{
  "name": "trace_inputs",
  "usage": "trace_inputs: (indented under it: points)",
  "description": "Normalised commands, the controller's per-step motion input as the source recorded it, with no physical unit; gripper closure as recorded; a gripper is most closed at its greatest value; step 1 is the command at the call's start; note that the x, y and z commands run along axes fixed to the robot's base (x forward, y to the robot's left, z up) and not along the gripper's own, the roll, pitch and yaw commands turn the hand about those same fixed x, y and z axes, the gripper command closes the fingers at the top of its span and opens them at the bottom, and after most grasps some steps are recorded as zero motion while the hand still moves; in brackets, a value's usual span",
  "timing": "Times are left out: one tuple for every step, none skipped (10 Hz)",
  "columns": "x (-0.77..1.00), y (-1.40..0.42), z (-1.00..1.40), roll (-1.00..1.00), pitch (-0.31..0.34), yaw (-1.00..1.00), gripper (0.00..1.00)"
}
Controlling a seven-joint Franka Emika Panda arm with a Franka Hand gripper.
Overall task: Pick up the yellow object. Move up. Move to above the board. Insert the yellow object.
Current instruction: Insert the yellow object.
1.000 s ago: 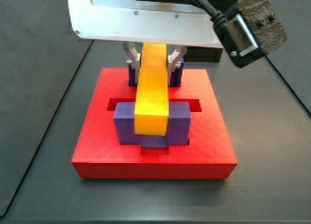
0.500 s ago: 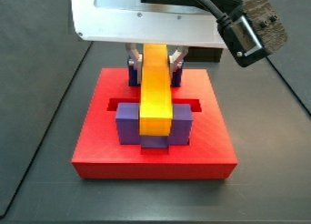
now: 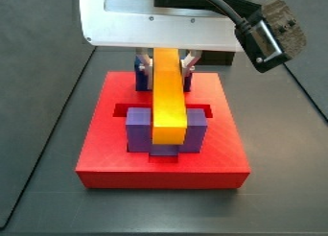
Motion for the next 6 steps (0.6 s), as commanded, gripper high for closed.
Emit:
trace_inputs:
  points:
    - [0.23,-0.11,0.0,0.22,0.159,-0.13,1.0]
    - [0.16,-0.13,0.0,0.18,0.111,-0.08,1.0]
    - [0.06,-0.13,0.0,0.13,0.049,0.0,1.0]
    - [0.04,-0.13,-0.03,0.11,0.019,0.0,1.0]
    - [0.03,-0.13,-0.06,0.13,0.013,0.0,1.0]
    - [0.03,-0.12,-0.08,0.14,0.011,0.0,1.0]
